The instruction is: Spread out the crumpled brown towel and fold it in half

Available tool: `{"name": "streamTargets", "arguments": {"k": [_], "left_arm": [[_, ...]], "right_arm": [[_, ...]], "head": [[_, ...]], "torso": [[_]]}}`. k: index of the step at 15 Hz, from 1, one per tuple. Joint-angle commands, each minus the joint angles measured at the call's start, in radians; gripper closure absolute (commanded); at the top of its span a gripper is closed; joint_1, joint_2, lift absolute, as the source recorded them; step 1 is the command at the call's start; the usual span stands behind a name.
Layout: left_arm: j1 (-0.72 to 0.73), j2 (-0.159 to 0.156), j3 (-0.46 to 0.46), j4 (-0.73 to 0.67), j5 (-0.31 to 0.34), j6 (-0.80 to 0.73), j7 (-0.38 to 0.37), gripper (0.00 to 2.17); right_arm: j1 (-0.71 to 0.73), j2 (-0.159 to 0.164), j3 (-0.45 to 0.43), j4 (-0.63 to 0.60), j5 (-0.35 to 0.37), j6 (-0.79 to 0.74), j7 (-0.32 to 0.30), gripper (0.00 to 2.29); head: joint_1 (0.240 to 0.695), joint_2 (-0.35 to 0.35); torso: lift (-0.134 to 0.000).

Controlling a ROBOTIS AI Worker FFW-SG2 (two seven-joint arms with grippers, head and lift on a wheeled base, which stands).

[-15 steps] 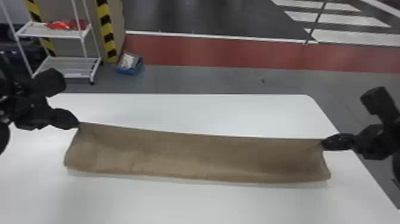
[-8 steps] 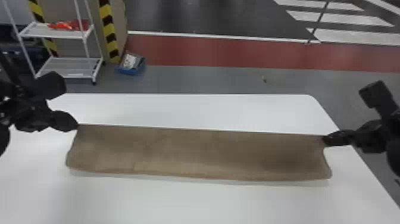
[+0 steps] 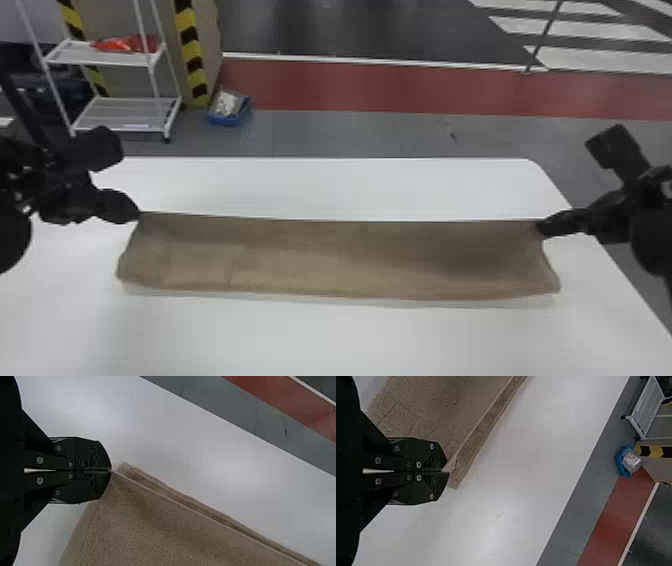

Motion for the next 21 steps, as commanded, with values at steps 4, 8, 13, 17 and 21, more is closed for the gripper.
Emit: {"name": "streamTargets", "arguments": {"k": [4,8,13,17,21], "left_arm": [[0.005,0.0,0.0,0.011,-0.002,-0.009,0.014,1.78],[0.014,0.0,0.0,0.016,0.002,-0.037,0.092,1.28],[0.043,0.006,0.0,0.001,0.028,-0.046,0.184,0.0],[0.092,0.003,0.054,-0.085,0.067,-0.046,0.175,0.01],[0.133,0.005,0.129,-0.164,0.161,0.034,0.161,0.05]], "right_arm": [[-0.012,0.02,0.029,0.032,0.045,0.04,-0.088,0.1],[-0.006,0.034,0.02,0.023,0.047,0.061,-0.12,0.03],[0.023,0.043,-0.015,-0.029,0.033,0.077,-0.137,0.04],[0.085,0.034,-0.094,-0.094,-0.032,0.111,-0.137,0.04],[0.088,0.022,-0.158,-0.106,-0.102,0.2,-0.138,0.05]], "head": [[0.695,-0.098],[0.695,-0.109],[0.695,-0.103],[0.695,-0.113],[0.695,-0.127]], "torso": [[-0.125],[-0.125],[-0.125],[-0.125],[-0.125]]}}
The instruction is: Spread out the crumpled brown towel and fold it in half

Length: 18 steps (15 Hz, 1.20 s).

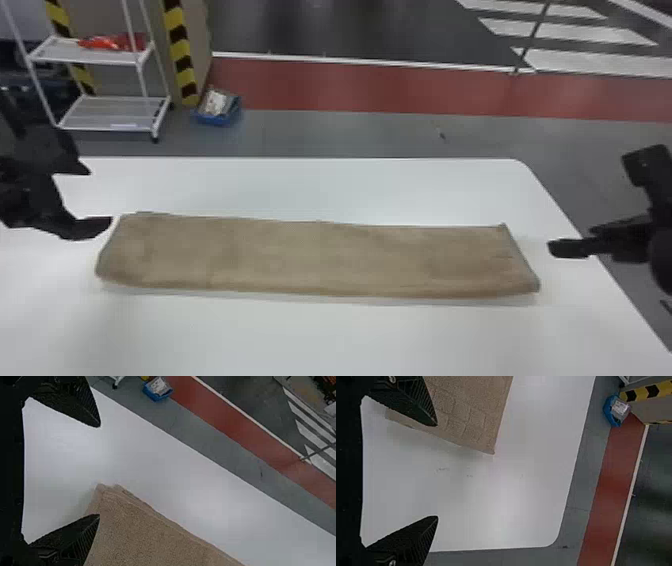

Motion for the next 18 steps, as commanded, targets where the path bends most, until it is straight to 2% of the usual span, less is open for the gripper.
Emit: {"name": "streamTargets", "arguments": {"k": [1,6,9,18], "left_arm": [[0.026,0.003,0.03,-0.038,0.031,0.049,-0.007,0.05],[0.048,0.001,0.059,-0.069,0.048,0.082,-0.029,0.05],[0.051,0.0,0.065,-0.083,0.077,0.156,-0.029,0.06],[0.054,-0.002,0.076,-0.098,0.079,0.156,-0.032,0.08]], "right_arm": [[-0.001,-0.005,-0.024,-0.001,-0.023,0.032,0.0,0.05],[0.021,-0.002,-0.045,-0.002,-0.037,0.038,-0.001,0.06],[0.026,-0.002,-0.05,-0.004,-0.043,0.038,-0.003,0.06],[0.001,0.002,-0.027,0.002,-0.043,0.041,-0.021,0.06]], "head": [[0.695,-0.127],[0.695,-0.125],[0.695,-0.121],[0.695,-0.115]], "torso": [[-0.125],[-0.125],[-0.125],[-0.125]]}}
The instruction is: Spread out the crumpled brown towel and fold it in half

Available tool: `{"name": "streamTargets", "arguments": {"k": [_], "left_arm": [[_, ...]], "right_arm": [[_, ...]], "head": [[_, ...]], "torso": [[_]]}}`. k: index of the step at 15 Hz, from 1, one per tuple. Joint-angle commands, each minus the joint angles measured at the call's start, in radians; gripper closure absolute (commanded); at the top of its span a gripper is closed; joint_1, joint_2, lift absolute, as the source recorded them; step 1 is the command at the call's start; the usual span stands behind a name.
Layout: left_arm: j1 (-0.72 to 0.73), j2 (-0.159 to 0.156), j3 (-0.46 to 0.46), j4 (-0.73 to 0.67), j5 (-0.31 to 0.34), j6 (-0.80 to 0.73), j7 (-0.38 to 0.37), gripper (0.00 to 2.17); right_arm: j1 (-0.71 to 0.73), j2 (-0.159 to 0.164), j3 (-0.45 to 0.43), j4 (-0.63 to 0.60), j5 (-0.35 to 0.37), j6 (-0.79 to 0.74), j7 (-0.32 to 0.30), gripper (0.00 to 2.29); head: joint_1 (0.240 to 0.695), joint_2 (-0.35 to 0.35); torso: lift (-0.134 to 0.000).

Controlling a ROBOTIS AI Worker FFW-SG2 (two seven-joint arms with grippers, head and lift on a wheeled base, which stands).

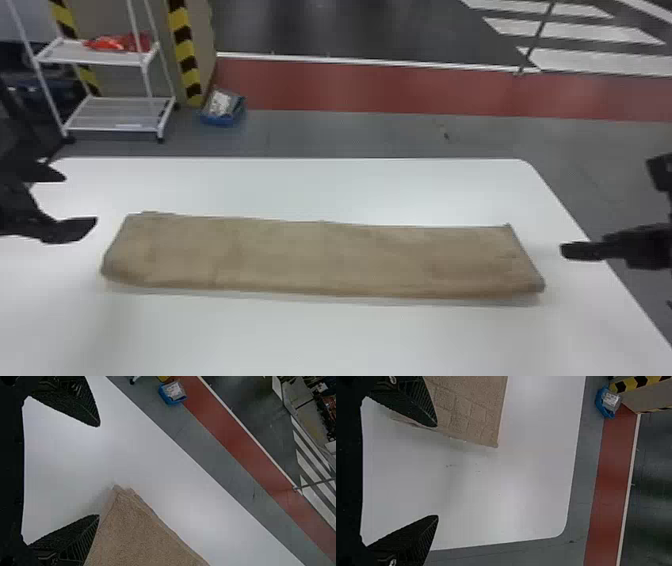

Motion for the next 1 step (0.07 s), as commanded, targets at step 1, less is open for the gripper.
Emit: {"name": "streamTargets", "arguments": {"k": [1], "left_arm": [[-0.002,0.002,0.002,0.001,-0.001,-0.005,0.0,0.08]], "right_arm": [[-0.009,0.001,0.014,0.006,0.002,0.004,-0.004,0.06]], "head": [[0.695,-0.112]], "torso": [[-0.125]]}}
